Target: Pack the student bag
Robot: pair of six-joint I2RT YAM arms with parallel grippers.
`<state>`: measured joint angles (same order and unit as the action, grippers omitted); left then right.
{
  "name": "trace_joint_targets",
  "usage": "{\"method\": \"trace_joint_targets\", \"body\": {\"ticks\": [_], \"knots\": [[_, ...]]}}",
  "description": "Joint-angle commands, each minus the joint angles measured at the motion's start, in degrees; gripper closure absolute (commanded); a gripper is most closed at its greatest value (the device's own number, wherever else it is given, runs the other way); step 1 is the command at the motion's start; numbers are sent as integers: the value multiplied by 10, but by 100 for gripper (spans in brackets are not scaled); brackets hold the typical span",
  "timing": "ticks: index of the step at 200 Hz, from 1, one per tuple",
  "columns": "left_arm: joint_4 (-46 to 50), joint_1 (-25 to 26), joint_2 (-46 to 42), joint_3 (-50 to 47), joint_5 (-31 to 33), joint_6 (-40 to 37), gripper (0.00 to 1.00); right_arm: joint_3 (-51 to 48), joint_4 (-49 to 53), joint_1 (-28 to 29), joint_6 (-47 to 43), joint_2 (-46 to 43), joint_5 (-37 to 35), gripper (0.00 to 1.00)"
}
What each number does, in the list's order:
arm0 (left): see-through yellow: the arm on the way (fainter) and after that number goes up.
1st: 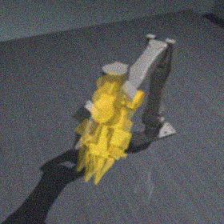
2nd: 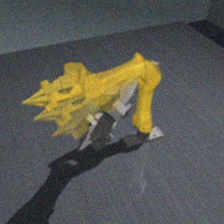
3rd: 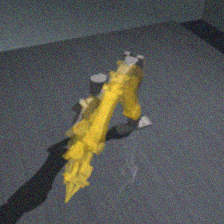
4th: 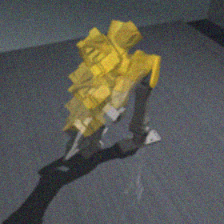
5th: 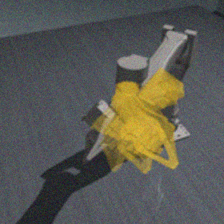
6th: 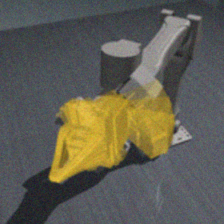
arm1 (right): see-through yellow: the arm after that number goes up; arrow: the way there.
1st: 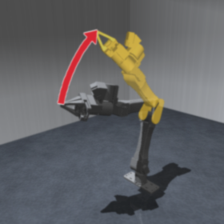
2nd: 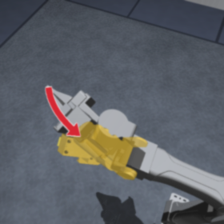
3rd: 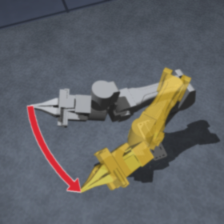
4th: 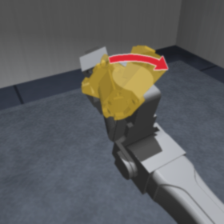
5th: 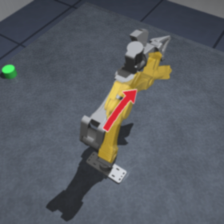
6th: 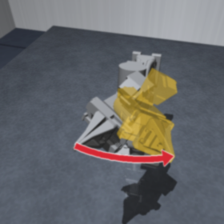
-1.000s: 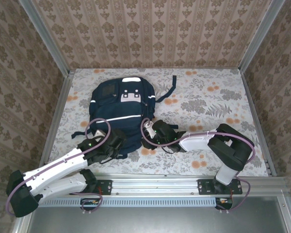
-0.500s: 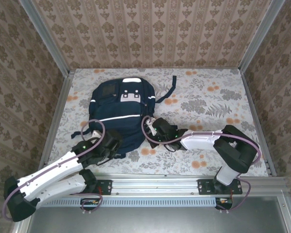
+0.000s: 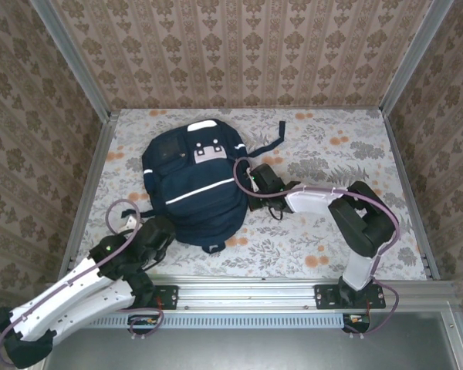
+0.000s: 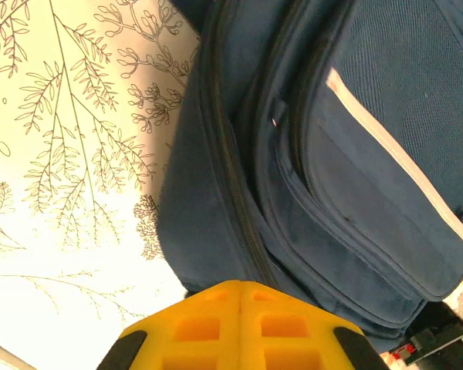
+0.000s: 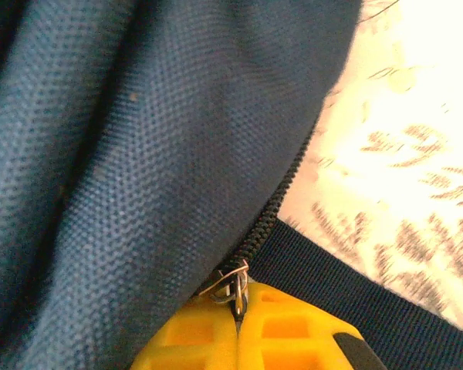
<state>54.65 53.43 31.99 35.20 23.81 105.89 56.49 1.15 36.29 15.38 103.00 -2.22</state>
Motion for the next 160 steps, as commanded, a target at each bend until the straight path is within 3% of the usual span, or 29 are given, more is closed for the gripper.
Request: {"method": "trace_joint_targets", "body": {"ticks": [1, 14, 24, 37, 69, 86, 117, 135, 160], "knots": [[-18, -15, -10, -21, -15, -46, 100, 28, 4, -1, 11, 5, -1, 100], [-77, -22, -4, -39, -36, -55, 100, 25, -5, 8, 15, -2, 5, 100], [-130, -25, 8, -54, -56, -53, 86, 25, -2, 14, 16, -4, 3, 100], [-204, -26, 33, -65, -80, -53, 84, 20, 1, 19, 16, -4, -2, 100], [-278, -23, 147, -11, -136, -64, 54, 0, -10, 20, 16, -14, 2, 100], [-316, -10, 213, 17, -158, -44, 47, -8, -19, 22, 17, -22, 8, 100], [-359, 41, 298, 55, -139, 15, 39, -13, -32, 38, 11, -29, 25, 100], [-334, 67, 327, 87, -116, 46, 27, -10, -37, 58, 9, -31, 27, 100], [-326, 88, 357, 113, -97, 76, 24, -12, -46, 81, 9, -33, 21, 100]]}}
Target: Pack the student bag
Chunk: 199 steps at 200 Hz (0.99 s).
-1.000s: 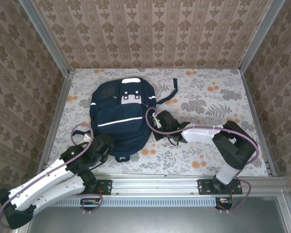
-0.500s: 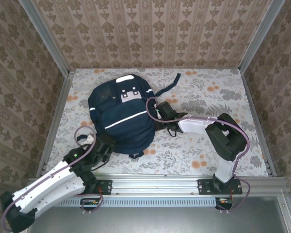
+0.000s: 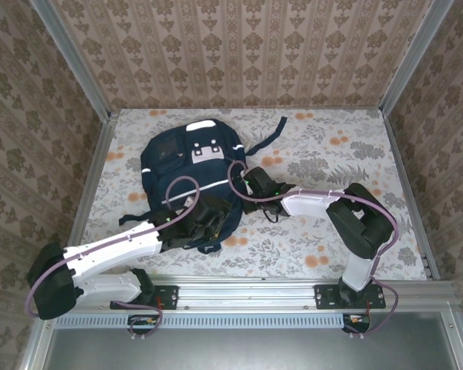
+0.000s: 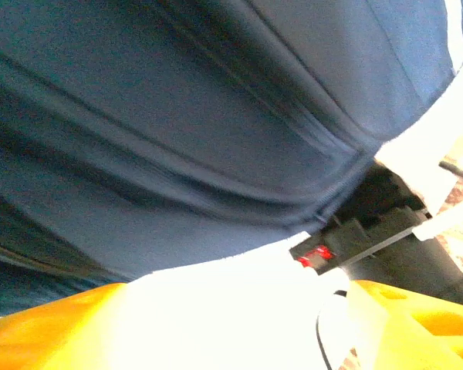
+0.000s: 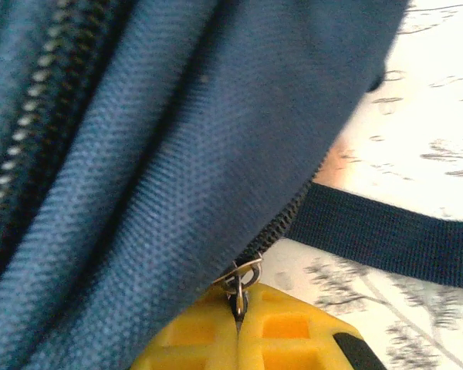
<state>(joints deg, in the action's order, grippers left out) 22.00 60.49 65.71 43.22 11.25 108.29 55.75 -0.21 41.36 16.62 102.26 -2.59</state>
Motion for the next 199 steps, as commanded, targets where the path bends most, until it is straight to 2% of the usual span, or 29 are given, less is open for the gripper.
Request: {"method": "trace_joint_targets", "body": {"ticks": [1, 27, 46, 109, 134, 145, 162, 199], "knots": [[1, 18, 20, 34, 29, 54, 24, -4, -34, 31, -3, -25, 25, 100], [2, 20, 46, 27, 48, 104, 24, -15, -47, 33, 4, -29, 38, 100], [-12, 20, 56, 8, 67, 141, 27, -21, -53, 36, 6, -38, 43, 100], [59, 17, 18, -33, 139, 170, 34, -32, -65, 37, 19, -63, 66, 100], [31, 2, 21, -61, 152, 167, 46, -35, -68, 40, 24, -73, 72, 100], [35, -4, 22, -63, 156, 162, 63, -36, -67, 41, 22, -74, 72, 100], [51, -13, 10, -59, 161, 143, 100, -30, -51, 41, 13, -72, 63, 100], [158, -20, -64, -36, 189, 107, 100, -19, -14, 29, -17, -63, 4, 100]]}}
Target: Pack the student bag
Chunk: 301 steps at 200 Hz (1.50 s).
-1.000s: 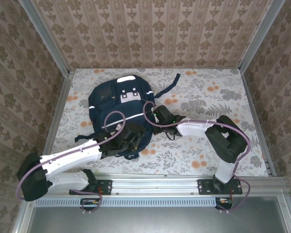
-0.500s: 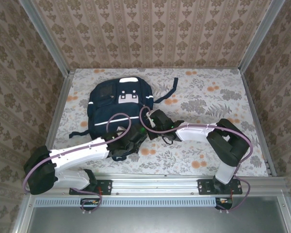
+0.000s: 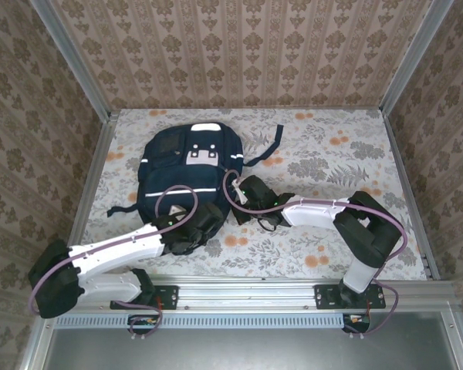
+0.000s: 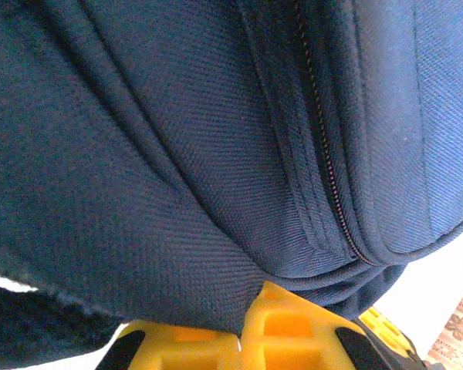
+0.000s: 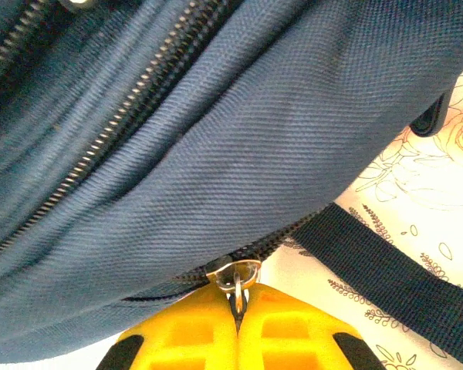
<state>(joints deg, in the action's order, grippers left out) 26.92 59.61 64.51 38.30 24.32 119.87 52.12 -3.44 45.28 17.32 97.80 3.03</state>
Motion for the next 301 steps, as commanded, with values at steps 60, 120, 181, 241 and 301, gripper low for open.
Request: {"method": "trace_joint_targets", "body": {"ticks": [60, 120, 181, 241, 301], "knots": [[170, -8, -154, -11, 55, -23, 100, 50, 33, -72, -46, 23, -106, 100], [120, -17, -176, -26, 41, -70, 100, 133, 63, -110, -51, 88, -132, 100], [29, -36, -106, -7, -7, -123, 100, 195, 118, -183, -55, 112, -147, 100], [-49, -55, -21, 38, -45, -179, 100, 193, 106, -198, -62, 102, -126, 100], [-29, -67, 87, 170, -86, -284, 41, 142, 109, -209, -42, -5, -109, 46]]}}
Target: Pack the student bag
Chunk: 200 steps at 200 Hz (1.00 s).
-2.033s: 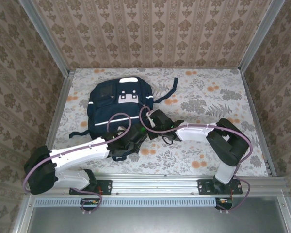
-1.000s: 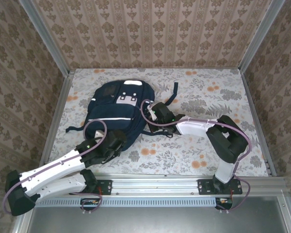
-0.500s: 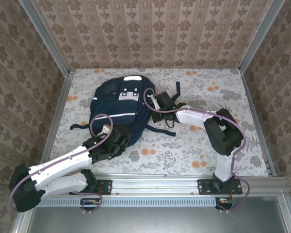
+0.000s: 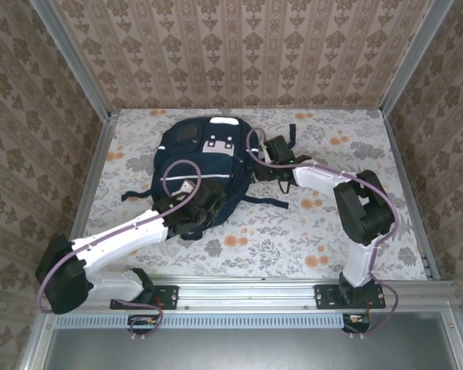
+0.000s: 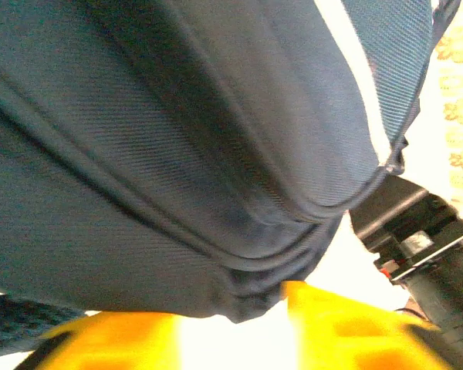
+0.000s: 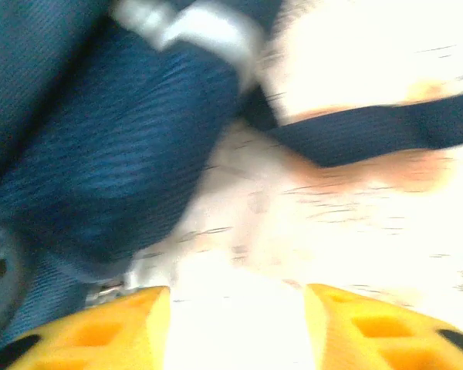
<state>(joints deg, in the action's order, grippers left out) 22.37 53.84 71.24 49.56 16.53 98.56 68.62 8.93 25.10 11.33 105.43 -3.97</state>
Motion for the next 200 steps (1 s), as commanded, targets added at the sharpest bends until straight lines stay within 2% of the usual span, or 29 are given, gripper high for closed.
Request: {"method": "trace_joint_targets", "body": {"ticks": [1, 11, 29, 38, 42, 56, 66, 69, 71, 93, 112, 138, 150, 159, 177, 200], "knots": [[17, -9, 21, 59, -9, -73, 40, -25, -13, -7, 19, -86, -40, 46], [28, -12, 31, 76, -18, -93, 27, -40, -5, -8, 23, -119, -38, 44], [61, -21, 38, 114, -28, -145, 11, -70, 8, -8, 28, -187, -44, 40], [89, -29, 39, 136, -27, -183, 6, -88, 12, -8, 28, -224, -53, 36], [105, -34, 39, 148, -24, -202, 3, -98, 14, -8, 28, -244, -63, 29], [166, -58, 37, 188, -10, -279, 0, -131, 12, -12, 27, -306, -95, 13], [202, -83, 31, 210, 2, -343, 0, -151, 7, -17, 18, -341, -102, 10], [209, -92, 29, 214, 8, -363, 0, -160, 6, -19, 15, -356, -106, 3], [215, -97, 27, 216, 12, -376, 0, -161, 5, -20, 14, -359, -109, 2], [256, -171, -2, 235, 61, -500, 0, -210, -8, -39, -2, -424, -146, 0], [197, -250, -43, 190, 74, -598, 0, -255, -38, -61, -8, -461, -179, 1], [126, -418, -60, 113, -7, -670, 0, -328, -134, -75, -68, -458, -229, 1], [94, -473, -41, 83, -4, -701, 0, -353, -176, -81, -96, -440, -250, 1], [47, -493, -21, 55, 15, -736, 0, -363, -199, -91, -100, -422, -268, 1], [-74, -499, 28, -2, 59, -828, 0, -375, -241, -118, -94, -385, -275, 0], [-149, -502, 111, -15, 86, -869, 0, -399, -333, -148, -98, -329, -262, 0]]}}
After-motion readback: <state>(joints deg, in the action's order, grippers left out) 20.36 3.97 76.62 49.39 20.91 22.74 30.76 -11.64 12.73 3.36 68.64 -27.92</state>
